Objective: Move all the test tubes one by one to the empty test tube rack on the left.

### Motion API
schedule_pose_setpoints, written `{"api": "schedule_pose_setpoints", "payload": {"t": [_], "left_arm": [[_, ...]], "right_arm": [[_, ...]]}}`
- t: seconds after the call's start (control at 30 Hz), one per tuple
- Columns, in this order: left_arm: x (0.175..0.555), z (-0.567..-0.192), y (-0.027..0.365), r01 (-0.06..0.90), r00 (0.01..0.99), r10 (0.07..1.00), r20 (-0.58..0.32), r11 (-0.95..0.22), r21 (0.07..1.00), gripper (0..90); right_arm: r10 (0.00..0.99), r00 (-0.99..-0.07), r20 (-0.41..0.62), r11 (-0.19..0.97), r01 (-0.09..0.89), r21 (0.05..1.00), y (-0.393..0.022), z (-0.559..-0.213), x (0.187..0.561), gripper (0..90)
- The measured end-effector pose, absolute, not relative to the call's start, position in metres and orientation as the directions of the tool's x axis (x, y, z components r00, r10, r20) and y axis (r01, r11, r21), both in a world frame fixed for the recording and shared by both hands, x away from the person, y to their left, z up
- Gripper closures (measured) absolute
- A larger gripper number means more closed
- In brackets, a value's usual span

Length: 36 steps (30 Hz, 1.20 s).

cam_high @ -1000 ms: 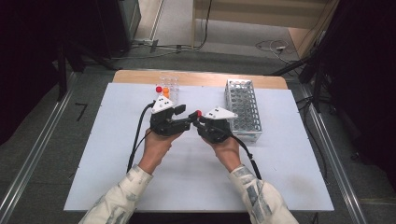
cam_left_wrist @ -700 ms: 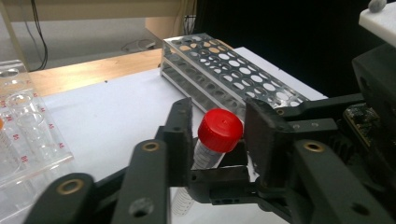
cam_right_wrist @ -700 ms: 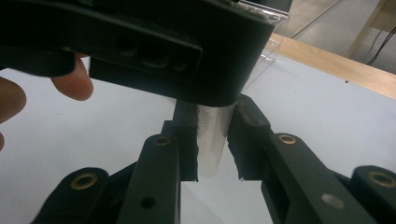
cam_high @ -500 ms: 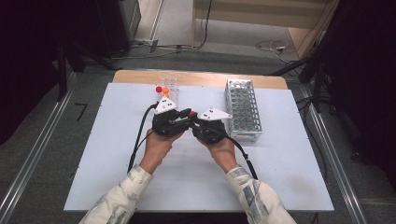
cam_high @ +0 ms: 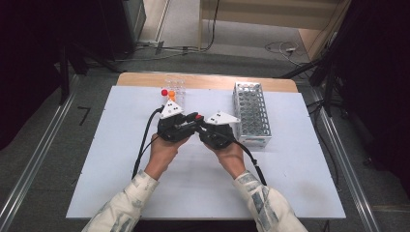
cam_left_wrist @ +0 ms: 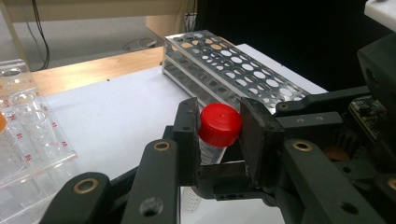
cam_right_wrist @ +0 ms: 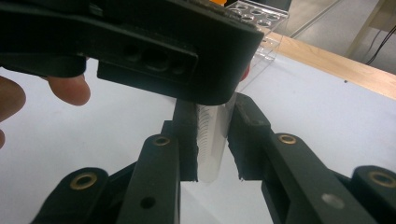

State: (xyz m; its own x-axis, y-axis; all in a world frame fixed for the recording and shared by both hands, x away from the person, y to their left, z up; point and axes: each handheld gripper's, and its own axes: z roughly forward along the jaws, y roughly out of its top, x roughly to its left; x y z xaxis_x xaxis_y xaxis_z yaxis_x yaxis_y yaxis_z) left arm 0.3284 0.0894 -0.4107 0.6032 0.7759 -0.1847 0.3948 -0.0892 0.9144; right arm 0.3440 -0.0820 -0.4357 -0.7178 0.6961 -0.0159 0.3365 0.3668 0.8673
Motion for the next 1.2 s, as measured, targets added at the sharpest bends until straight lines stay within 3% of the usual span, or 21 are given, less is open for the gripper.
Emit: {"api": "schedule_pose_setpoints", "payload": {"t": [0.13,0.27,0.8,1.2], "left_arm": [[0.329,-0.409,0.093,0.391,0.596,0.780,-0.190,-0.076,0.917,69.6],[0.330,-0.406,0.104,0.390,0.573,0.796,-0.194,-0.056,0.919,69.6],[0.338,-0.377,0.170,0.355,0.414,0.887,-0.207,0.053,0.933,69.6],[0.361,-0.367,0.176,0.324,0.339,0.924,-0.178,0.063,0.944,69.6]], "right_arm": [[0.689,-0.725,0.006,0.357,0.346,0.868,-0.084,-0.434,0.345,45.1],[0.681,-0.732,0.005,0.364,0.344,0.865,-0.090,-0.430,0.343,37.8],[0.720,-0.694,0.008,0.347,0.369,0.862,-0.149,-0.420,0.329,34.7],[0.738,-0.674,0.014,0.329,0.378,0.866,-0.170,-0.425,0.327,35.0]]}}
